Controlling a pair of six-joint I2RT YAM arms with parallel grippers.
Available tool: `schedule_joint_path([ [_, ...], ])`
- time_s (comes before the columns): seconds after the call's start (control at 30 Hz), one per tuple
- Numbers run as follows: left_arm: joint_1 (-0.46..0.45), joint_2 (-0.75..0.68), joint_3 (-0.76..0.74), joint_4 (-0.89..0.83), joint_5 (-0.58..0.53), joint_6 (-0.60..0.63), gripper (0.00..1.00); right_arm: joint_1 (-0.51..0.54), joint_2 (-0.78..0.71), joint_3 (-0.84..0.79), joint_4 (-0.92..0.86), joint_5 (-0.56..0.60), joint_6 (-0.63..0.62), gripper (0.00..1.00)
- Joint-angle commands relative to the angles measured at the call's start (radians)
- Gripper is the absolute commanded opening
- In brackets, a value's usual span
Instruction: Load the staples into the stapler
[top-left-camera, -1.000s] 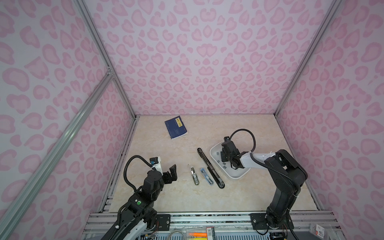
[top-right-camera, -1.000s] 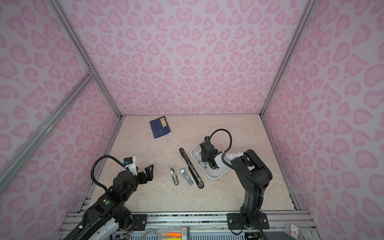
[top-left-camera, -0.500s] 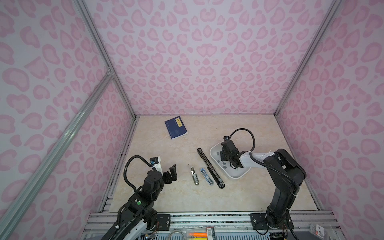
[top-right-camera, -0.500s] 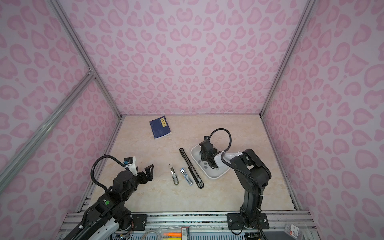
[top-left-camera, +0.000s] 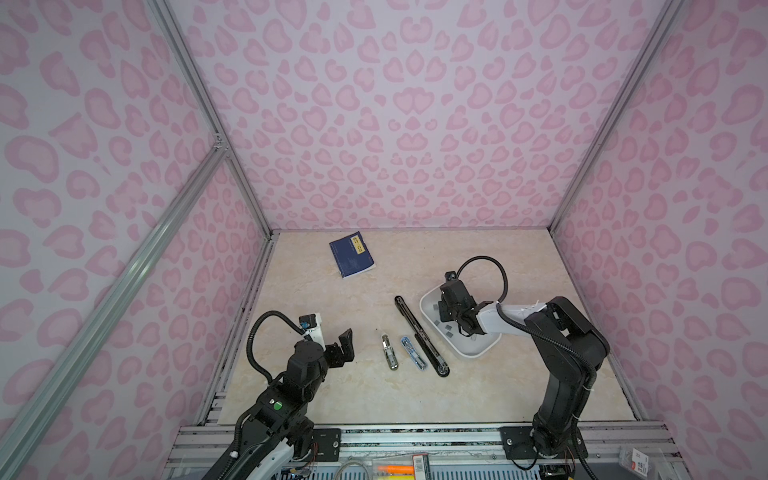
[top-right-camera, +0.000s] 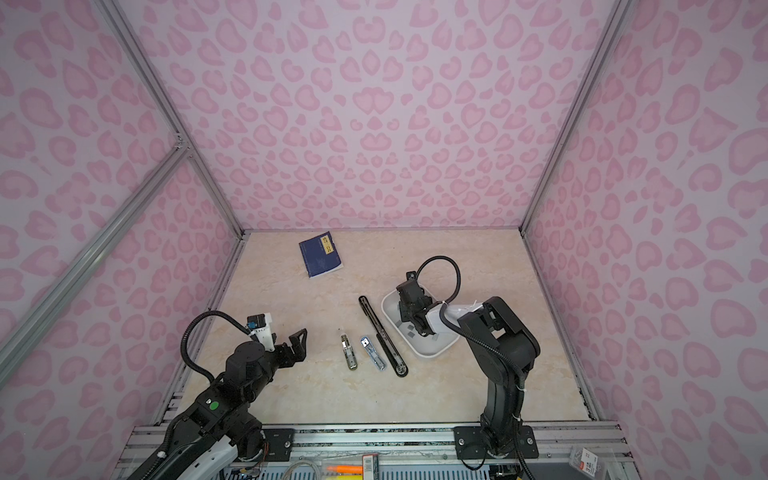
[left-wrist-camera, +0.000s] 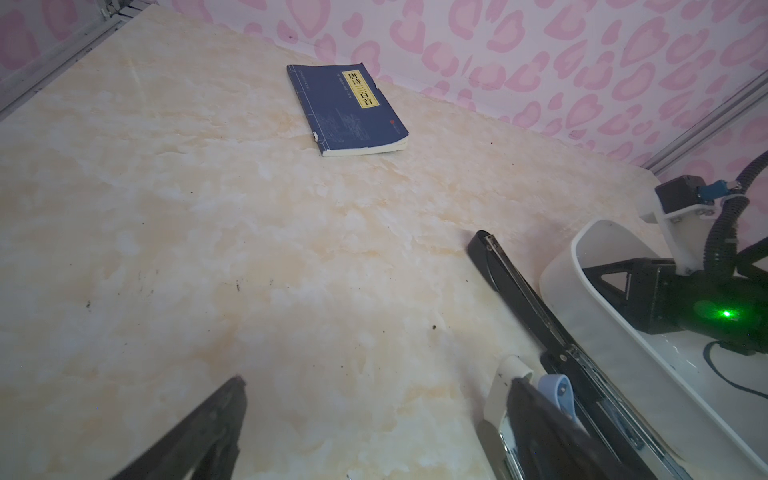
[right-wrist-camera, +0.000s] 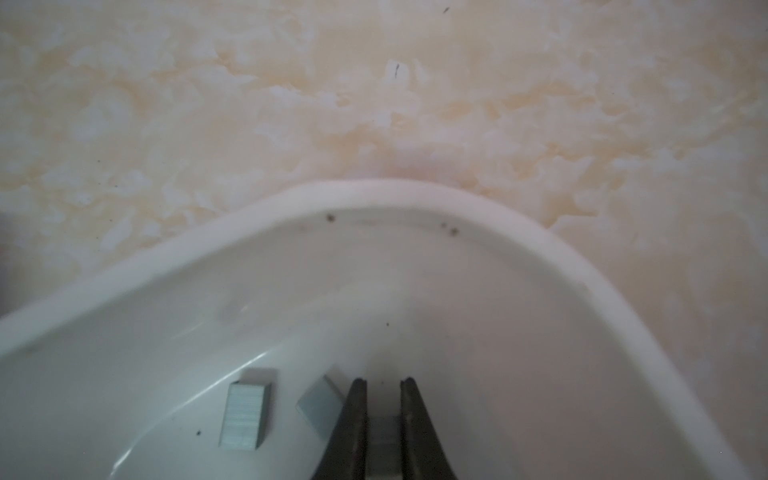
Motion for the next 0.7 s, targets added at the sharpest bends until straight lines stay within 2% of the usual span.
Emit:
schedule_joint_path([
  [0.0, -0.001, 0.000, -0.001, 0.014, 0.002, -0.003, 0.98, 0.000, 0.007, -0.007, -0.073, 0.004, 0.000, 0.14],
  [0.67, -0.001, -0.010, -0.005, 0.018, 0.014, -0.001, 0.98, 0.012, -0.153, -0.052, -0.089, 0.038, 0.004, 0.12],
])
